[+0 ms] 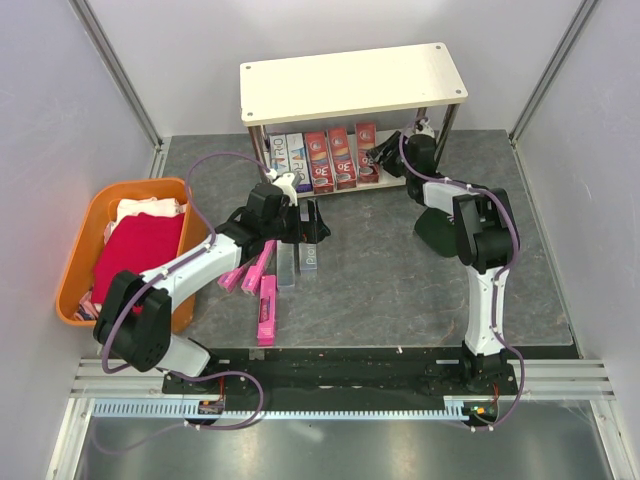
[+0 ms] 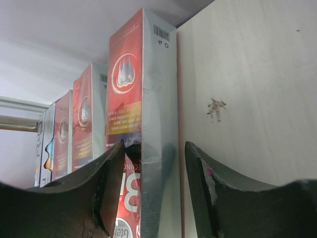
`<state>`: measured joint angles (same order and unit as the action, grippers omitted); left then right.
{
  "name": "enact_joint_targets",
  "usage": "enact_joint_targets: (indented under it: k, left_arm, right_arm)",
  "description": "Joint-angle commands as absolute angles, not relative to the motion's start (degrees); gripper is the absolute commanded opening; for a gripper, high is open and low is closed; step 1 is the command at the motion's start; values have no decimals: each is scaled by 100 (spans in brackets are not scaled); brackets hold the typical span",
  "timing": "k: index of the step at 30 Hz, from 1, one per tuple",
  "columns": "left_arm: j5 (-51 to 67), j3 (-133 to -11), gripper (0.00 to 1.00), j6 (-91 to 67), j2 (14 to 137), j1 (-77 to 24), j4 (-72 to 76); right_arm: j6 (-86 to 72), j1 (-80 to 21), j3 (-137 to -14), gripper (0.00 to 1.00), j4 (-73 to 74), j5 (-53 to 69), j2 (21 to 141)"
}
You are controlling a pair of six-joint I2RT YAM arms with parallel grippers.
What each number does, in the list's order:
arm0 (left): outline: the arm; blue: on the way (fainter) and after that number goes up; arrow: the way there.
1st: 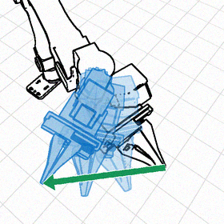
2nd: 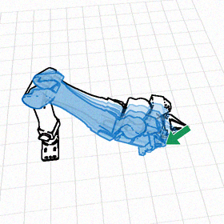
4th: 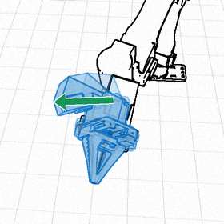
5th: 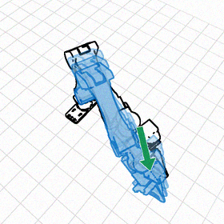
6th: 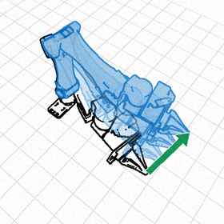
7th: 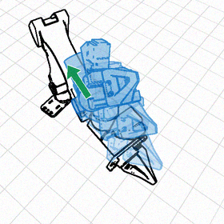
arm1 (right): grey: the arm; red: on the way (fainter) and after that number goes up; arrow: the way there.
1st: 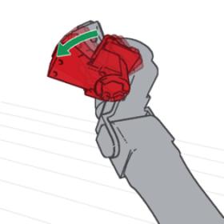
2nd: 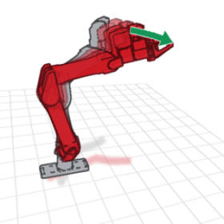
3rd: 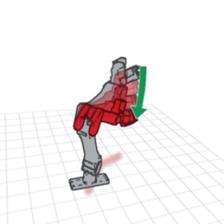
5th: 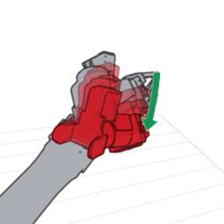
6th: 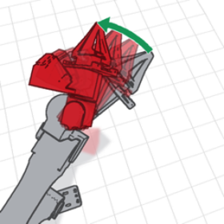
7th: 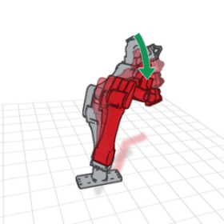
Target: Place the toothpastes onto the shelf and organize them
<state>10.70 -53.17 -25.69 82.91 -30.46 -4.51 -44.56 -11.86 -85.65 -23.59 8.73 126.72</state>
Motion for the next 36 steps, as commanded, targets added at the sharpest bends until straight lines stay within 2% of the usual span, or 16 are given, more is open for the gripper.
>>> enact_joint_targets:
  k: [1, 10, 15, 22, 24, 31, 36]
  left_arm:
    - [1204, -5326, 99, -2716, 8350, -3023, -237]
    - [1230, -5309, 99, -2733, 8341, -3023, -220]
    - [1230, -5291, 99, -2733, 8332, -3023, -220]
    - [1222, -5256, 99, -2733, 8271, -3023, -220]
    - [1230, -5247, 99, -2733, 8262, -3023, -211]
    - [1239, -5221, 99, -2742, 8253, -3032, -211]
    - [1274, -5212, 99, -2760, 8288, -3032, -150]
  right_arm:
    - [-4421, -1345, -8824, 60, -2566, 1213, 12832]
    - [-4456, -1450, -8640, 60, -2628, 1354, 12771]
    - [-4447, -1450, -8333, 65, -2672, 1065, 12526]
    - [-4377, -1433, -7560, 93, -2540, 134, 11866]
    - [-4324, -1424, -7419, 97, -2505, -17, 11638]
    - [-3938, -1433, -6621, 98, -2470, -465, 10838]
    - [-3622, -1433, -5785, 96, -2575, -1341, 9777]
